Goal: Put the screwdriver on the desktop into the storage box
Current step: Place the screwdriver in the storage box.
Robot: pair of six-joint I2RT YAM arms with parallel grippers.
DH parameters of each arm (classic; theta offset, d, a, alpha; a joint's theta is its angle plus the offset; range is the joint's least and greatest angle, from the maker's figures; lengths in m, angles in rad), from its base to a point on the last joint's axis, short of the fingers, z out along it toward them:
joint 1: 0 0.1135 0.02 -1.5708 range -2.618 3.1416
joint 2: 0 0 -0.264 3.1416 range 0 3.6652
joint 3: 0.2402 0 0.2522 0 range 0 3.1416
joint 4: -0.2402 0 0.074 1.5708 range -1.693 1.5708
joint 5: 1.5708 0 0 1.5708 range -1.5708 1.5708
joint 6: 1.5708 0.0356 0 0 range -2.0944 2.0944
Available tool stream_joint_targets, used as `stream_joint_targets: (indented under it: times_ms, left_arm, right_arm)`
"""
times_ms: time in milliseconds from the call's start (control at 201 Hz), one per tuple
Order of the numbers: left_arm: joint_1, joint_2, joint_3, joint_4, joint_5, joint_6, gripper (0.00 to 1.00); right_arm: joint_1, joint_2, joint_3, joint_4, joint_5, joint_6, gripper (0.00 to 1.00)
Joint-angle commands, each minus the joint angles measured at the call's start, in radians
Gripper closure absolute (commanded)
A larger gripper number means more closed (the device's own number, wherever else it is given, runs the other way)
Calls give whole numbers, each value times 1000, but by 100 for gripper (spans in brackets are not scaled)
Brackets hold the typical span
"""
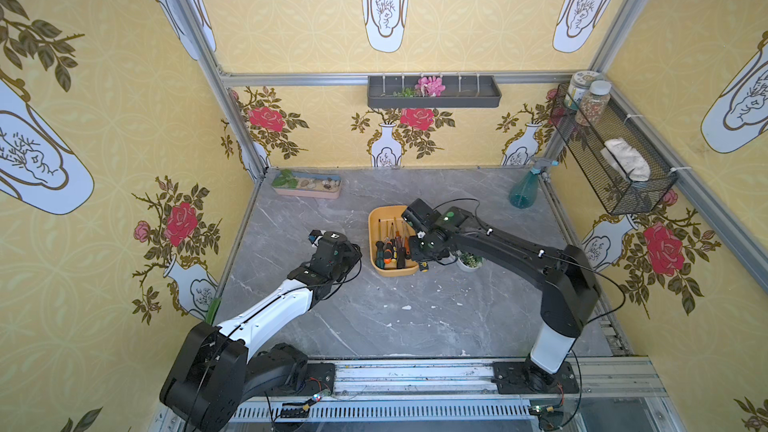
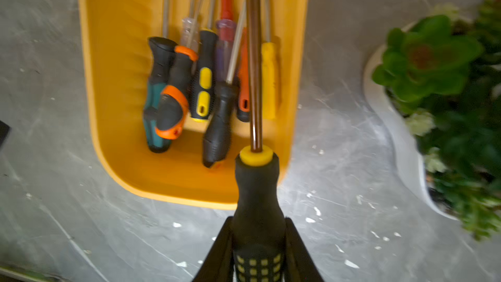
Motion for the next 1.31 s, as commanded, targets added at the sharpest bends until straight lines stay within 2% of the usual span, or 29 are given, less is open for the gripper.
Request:
stream_joint_targets:
  times_ms: [0, 319, 438, 563, 762, 1006, 1111, 1225, 1305]
  left_arm:
    - [1, -10, -8, 10, -4, -10, 56]
    - [36, -44, -10, -20, -25, -3, 56]
    - [40, -49, -3, -35, -31, 6, 56]
    - [44, -55, -5, -39, -37, 7, 56]
    - [51, -48, -1, -34, -32, 14, 56]
    - [57, -45, 18, -45, -35, 29, 56]
    - [63, -62, 27, -62, -63, 46, 56]
    - [73, -86, 36, -85, -125, 78, 55]
    - [89, -96, 37, -85, -167, 107, 52]
  right_arm:
    - [13, 86, 98, 38, -3, 123, 100]
    - [11, 336, 321, 34, 5, 179, 100]
    - [15, 377, 321, 23, 11, 202, 100]
    - [18, 377, 299, 17, 29, 215, 90]
    - [18, 336, 291, 7, 59, 190, 62]
    - [17, 167, 238, 16, 129, 105, 26]
    - [18, 23, 125, 48, 219, 45, 20]
    - [1, -225, -104, 132, 414, -27, 17]
    - [-51, -406, -285, 213, 547, -76, 16]
